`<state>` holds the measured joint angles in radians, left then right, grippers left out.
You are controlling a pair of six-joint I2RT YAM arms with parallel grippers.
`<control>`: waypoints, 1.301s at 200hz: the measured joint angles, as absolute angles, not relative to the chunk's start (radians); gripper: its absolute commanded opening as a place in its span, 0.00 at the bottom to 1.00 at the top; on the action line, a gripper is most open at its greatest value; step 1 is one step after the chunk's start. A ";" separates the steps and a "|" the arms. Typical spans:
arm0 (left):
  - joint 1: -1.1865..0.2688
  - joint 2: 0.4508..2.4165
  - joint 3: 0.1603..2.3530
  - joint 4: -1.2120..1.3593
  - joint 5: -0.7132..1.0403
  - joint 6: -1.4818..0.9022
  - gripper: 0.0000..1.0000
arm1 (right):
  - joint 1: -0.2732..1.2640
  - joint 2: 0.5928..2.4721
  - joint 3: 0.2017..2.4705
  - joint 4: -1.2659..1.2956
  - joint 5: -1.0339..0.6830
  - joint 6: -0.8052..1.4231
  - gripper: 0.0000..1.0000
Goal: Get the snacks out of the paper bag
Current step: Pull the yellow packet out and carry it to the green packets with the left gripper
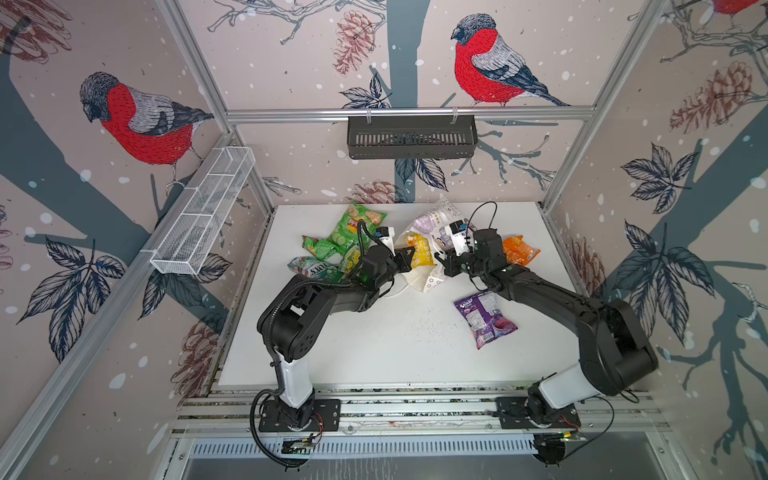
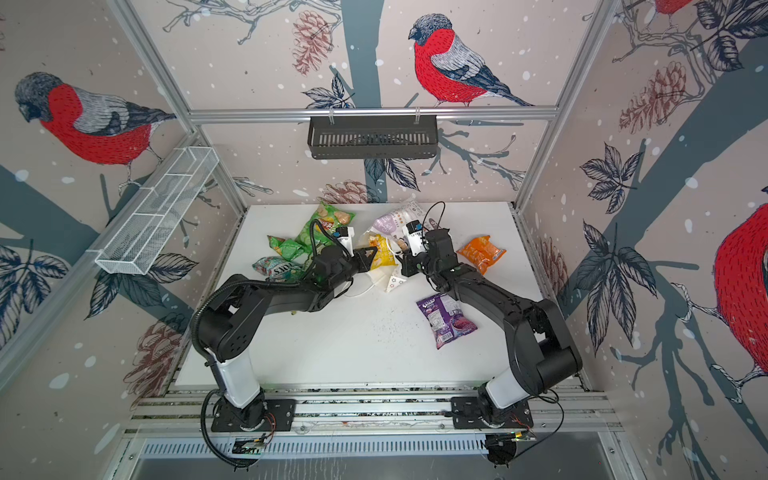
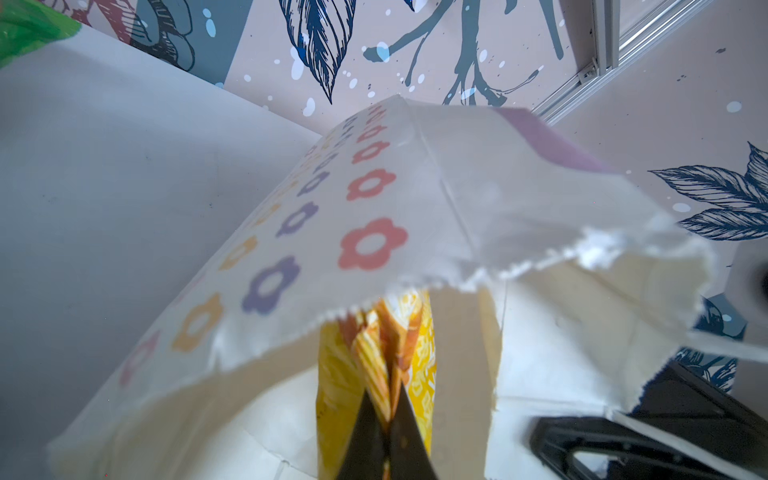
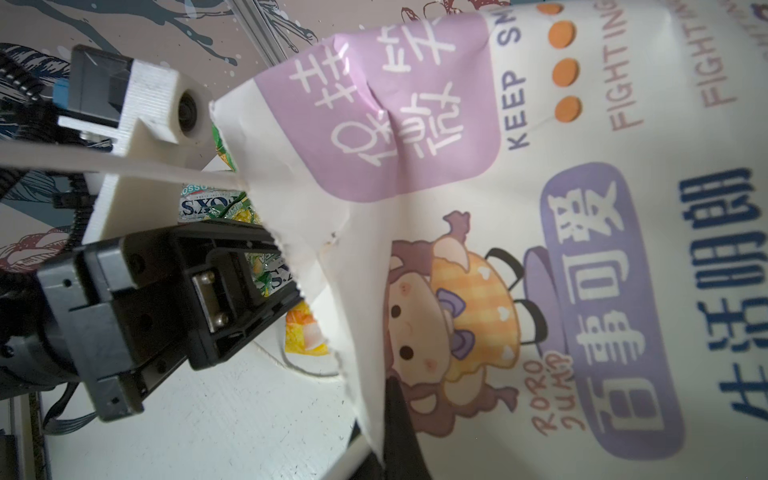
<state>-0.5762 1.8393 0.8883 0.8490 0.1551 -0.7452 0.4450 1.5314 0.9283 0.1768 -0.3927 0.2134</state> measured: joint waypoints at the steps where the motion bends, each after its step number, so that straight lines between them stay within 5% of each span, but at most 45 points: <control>1: -0.576 1.839 0.888 0.849 0.155 -0.745 0.00 | 0.445 1.531 0.928 0.177 -0.393 0.213 0.00; 260: -0.554 1.226 0.680 0.505 -0.028 -0.599 0.00 | 0.442 1.593 1.031 0.184 -0.226 0.315 0.00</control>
<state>-0.5541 1.2263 0.6796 0.5045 -0.0284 -0.5987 0.4423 1.5929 1.0306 0.1844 -0.2264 0.3153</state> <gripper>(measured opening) 0.056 0.049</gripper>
